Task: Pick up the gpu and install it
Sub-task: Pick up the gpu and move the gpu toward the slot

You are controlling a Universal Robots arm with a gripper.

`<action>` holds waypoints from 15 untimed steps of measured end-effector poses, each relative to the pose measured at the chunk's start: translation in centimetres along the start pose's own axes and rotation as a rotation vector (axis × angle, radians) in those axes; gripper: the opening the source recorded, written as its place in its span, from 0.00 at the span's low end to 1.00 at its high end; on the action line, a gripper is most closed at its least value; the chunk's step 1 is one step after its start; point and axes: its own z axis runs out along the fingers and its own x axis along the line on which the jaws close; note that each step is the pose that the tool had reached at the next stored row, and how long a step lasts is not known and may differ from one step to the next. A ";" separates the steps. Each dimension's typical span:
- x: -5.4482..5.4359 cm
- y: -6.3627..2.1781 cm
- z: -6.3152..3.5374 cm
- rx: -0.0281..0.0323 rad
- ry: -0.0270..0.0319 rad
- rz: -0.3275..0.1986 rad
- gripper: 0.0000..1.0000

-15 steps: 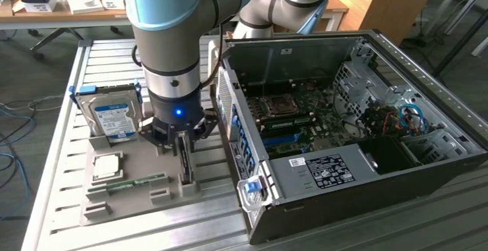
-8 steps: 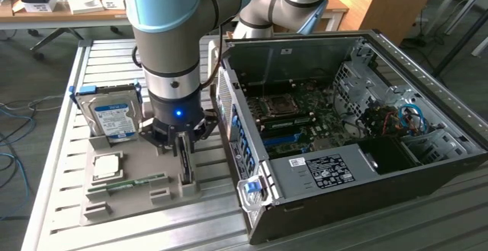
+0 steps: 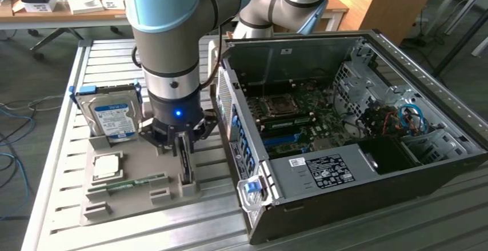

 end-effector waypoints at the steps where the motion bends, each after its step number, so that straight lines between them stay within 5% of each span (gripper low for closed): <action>1: 0.0 0.00 0.02 -0.0001 -0.0001 0.000 0.39; 15: 0.0 -0.03 0.23 -0.0001 -0.0002 0.000 0.39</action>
